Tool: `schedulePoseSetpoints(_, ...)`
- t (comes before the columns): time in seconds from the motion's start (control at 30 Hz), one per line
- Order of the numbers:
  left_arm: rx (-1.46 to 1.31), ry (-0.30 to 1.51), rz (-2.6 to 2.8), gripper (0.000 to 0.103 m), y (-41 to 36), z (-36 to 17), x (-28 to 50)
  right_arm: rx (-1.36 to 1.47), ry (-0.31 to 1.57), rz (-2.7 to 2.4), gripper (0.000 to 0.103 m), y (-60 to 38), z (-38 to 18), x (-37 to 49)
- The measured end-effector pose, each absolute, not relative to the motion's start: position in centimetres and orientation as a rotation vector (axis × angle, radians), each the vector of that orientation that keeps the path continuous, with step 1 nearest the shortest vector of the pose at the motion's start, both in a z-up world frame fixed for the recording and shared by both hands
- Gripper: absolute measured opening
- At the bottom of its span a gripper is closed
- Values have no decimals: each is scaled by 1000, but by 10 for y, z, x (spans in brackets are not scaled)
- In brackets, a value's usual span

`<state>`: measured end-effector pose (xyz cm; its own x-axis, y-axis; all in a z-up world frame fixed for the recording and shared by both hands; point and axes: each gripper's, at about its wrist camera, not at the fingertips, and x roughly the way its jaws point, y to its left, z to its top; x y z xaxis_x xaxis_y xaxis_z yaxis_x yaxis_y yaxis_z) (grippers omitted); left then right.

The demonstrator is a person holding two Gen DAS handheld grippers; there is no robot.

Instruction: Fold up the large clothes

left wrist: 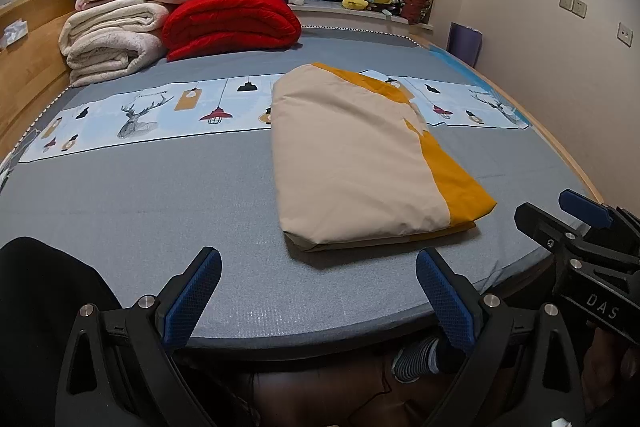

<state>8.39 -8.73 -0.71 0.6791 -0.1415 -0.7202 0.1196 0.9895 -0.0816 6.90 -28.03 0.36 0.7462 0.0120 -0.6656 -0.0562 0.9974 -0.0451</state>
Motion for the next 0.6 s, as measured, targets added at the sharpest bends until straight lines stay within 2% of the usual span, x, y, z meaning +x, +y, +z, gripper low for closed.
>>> schedulePoseSetpoints(0.6,-31,814,-141,97,-86,-9,85,-66,737,39,75,-279,1,69)
